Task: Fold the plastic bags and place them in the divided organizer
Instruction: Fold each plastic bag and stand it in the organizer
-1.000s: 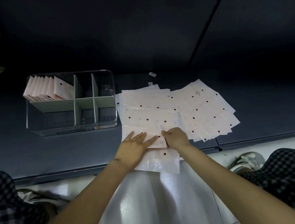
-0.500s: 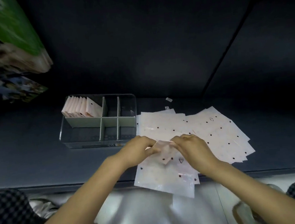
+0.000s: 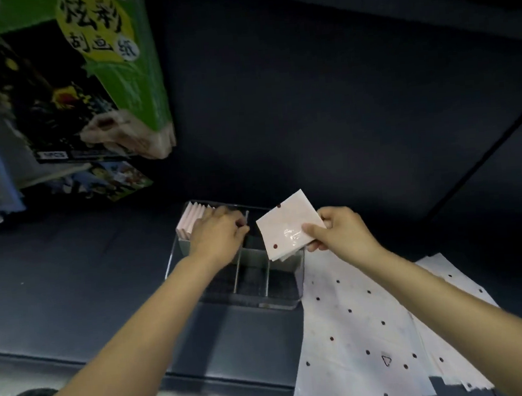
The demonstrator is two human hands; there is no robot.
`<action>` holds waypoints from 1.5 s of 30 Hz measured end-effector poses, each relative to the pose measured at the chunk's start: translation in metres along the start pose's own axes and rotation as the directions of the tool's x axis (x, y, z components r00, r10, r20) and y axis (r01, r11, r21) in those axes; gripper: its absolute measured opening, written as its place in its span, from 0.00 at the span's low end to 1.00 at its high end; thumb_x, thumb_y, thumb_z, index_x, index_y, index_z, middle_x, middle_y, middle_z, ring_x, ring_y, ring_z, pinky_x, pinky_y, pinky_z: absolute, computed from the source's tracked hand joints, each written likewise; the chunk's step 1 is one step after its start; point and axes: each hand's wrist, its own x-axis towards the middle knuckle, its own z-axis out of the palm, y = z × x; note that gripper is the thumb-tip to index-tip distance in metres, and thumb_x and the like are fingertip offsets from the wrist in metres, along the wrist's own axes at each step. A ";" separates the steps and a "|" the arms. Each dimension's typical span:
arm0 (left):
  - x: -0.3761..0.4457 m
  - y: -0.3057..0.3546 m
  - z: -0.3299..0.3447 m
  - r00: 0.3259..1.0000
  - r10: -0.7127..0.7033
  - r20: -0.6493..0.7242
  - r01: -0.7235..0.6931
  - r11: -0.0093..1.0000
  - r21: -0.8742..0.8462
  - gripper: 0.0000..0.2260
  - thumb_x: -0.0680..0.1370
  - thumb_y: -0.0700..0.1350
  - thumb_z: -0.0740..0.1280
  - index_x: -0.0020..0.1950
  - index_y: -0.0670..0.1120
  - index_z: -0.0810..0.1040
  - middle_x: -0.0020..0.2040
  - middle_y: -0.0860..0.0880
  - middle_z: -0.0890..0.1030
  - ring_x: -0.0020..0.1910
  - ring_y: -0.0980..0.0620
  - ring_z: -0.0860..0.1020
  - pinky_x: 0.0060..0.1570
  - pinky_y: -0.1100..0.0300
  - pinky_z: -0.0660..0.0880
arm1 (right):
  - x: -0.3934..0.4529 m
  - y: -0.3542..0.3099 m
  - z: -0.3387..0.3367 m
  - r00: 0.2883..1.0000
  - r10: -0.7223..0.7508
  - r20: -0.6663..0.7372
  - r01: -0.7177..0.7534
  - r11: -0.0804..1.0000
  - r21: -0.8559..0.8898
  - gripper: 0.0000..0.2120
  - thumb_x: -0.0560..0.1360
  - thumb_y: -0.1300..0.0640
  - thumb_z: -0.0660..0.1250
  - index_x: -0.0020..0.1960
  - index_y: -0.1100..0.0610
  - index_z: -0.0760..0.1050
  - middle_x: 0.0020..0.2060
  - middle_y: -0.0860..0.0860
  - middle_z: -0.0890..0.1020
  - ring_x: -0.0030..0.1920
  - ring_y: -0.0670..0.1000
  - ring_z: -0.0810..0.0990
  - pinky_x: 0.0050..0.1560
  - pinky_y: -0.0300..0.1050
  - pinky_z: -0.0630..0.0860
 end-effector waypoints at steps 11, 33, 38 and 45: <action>0.004 -0.047 0.045 0.974 -0.224 -0.013 0.225 0.970 0.097 0.16 0.81 0.50 0.53 0.62 0.51 0.76 0.63 0.50 0.73 0.63 0.46 0.64 0.65 0.50 0.58 | 0.094 -0.022 0.098 0.998 0.014 -0.063 -0.042 0.881 -0.472 0.08 0.75 0.57 0.59 0.48 0.57 0.76 0.42 0.54 0.82 0.40 0.55 0.81 0.40 0.50 0.80; -0.014 -0.053 0.059 0.970 -0.141 -0.200 0.129 0.989 -0.070 0.15 0.81 0.51 0.55 0.64 0.55 0.75 0.60 0.52 0.75 0.59 0.48 0.65 0.56 0.54 0.59 | 0.087 0.002 0.152 0.925 0.057 0.375 0.138 0.871 -0.472 0.21 0.80 0.50 0.52 0.72 0.50 0.62 0.65 0.55 0.74 0.67 0.57 0.64 0.66 0.51 0.65; -0.019 -0.047 0.051 0.976 -0.156 -0.153 0.158 0.987 0.000 0.13 0.79 0.47 0.60 0.62 0.48 0.77 0.66 0.46 0.71 0.61 0.40 0.65 0.57 0.45 0.62 | 0.050 0.026 0.108 0.966 -0.160 0.203 0.211 0.943 -0.259 0.18 0.79 0.54 0.61 0.68 0.52 0.70 0.64 0.52 0.76 0.63 0.53 0.70 0.60 0.37 0.64; -0.049 0.027 0.051 0.889 0.342 -0.303 -0.366 0.930 -0.025 0.05 0.77 0.40 0.66 0.49 0.40 0.81 0.51 0.42 0.79 0.48 0.39 0.75 0.46 0.47 0.72 | -0.073 0.139 0.015 0.989 -0.057 0.138 0.099 0.943 -0.319 0.17 0.77 0.52 0.66 0.65 0.52 0.73 0.59 0.47 0.77 0.57 0.45 0.74 0.58 0.38 0.70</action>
